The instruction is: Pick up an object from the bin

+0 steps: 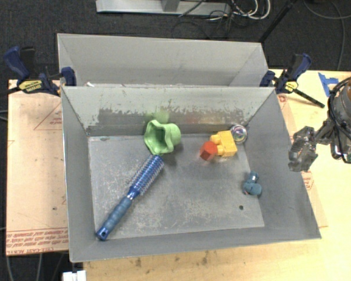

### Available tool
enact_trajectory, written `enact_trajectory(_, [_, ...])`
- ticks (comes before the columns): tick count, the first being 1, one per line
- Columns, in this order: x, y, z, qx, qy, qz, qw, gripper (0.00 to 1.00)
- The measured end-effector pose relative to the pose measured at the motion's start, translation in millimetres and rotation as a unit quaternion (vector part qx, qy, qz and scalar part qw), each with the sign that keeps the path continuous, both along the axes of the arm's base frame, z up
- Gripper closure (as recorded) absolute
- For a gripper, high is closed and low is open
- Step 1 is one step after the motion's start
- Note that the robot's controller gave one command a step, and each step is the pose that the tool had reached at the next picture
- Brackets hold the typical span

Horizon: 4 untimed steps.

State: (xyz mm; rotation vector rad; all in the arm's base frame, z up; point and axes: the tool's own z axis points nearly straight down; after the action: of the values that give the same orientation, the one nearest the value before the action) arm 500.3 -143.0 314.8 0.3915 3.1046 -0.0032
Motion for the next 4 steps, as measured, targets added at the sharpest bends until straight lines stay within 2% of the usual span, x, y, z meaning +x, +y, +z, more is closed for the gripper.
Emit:
enact_trajectory(1, [-10.1,28.8,-83.9,0.002,0.0078,0.124,0.9922,1.0])
enact_trajectory(2, [-9.3,28.1,-82.2,0.001,0.0057,0.124,0.9922,0.0])
enact_trajectory(3, [34.1,14.5,-170.5,0.002,0.0074,0.107,0.9942,0.0])
enact_trajectory(4, [88.6,1.5,-247.1,0.0,0.0053,0.345,0.9387,0.0])
